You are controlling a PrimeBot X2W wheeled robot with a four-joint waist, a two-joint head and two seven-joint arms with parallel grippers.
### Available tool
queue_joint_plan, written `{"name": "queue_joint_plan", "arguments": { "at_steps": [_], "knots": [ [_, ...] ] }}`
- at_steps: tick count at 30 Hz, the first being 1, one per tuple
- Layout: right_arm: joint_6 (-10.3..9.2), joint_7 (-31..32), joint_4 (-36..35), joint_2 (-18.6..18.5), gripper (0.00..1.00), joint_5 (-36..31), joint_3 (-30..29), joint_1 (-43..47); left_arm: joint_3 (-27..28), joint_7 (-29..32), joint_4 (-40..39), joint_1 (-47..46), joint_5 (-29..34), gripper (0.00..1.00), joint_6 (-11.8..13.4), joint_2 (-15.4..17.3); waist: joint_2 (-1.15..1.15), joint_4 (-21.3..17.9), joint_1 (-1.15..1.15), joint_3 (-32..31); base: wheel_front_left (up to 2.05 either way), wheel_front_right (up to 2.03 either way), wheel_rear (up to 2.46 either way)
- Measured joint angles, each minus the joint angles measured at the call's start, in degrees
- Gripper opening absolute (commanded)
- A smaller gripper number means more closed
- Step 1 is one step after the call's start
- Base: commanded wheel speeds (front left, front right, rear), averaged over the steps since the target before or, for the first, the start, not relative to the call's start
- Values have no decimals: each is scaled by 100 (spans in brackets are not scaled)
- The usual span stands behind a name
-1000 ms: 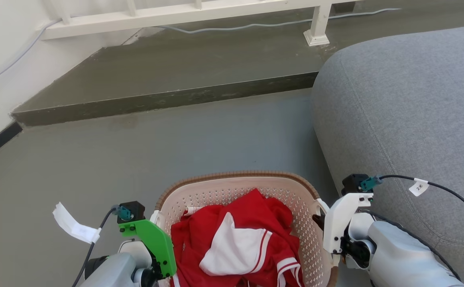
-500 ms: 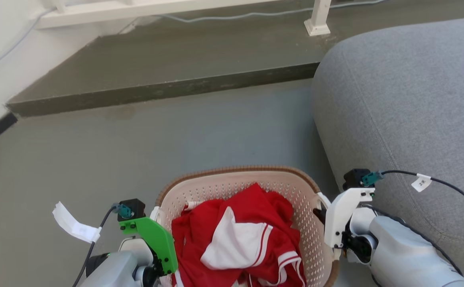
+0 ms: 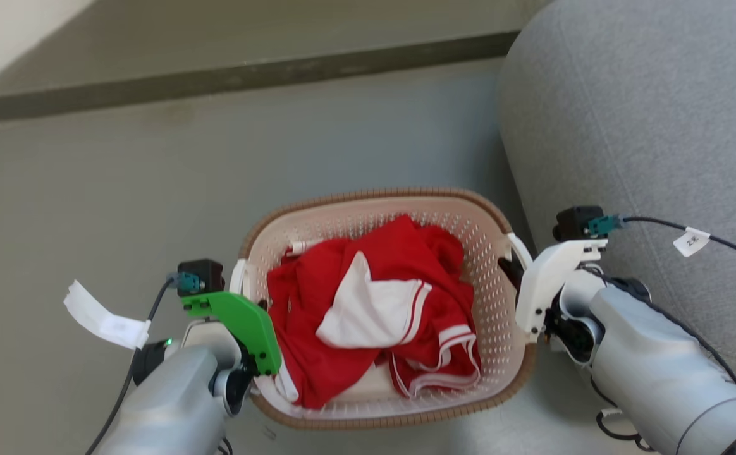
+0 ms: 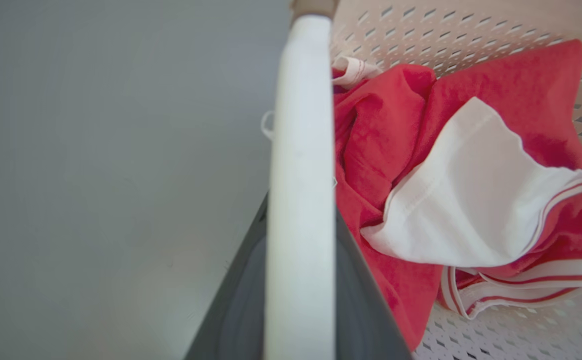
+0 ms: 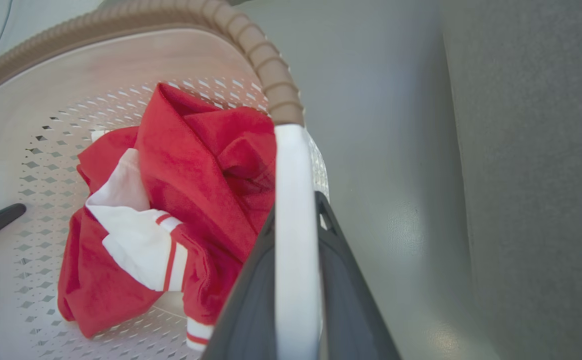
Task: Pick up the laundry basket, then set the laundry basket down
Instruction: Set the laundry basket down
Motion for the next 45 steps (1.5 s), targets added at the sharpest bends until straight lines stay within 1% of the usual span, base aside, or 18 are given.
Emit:
{"name": "queue_joint_plan", "arguments": {
  "at_steps": [8,9,13,21,33,45],
  "knots": [
    [1,-275,-32,-64,0,-53,23,-338,-1,-231,5,-339,43,0,7,0,0,5,0,620,0,0,0],
    [1,-275,-32,-64,0,-53,23,-338,-1,-231,5,-339,43,0,7,0,0,5,0,620,0,0,0],
    [1,-437,-58,-85,0,-79,35,-542,48,-421,1,-540,60,0,51,0,0,5,0,943,0,0,0],
    [1,-749,-103,-121,0,-132,35,-956,102,-755,-14,-934,86,0,52,2,0,4,1,1595,0,0,0],
    [1,-1182,-103,-121,0,-172,25,-1519,168,-1039,32,-1577,123,0,56,32,0,16,1,2583,0,0,0],
    [1,-1351,-62,-110,0,-212,-3,-2031,241,-1169,212,-2182,256,0,8,37,0,51,0,3541,0,0,0]
  ]
}}
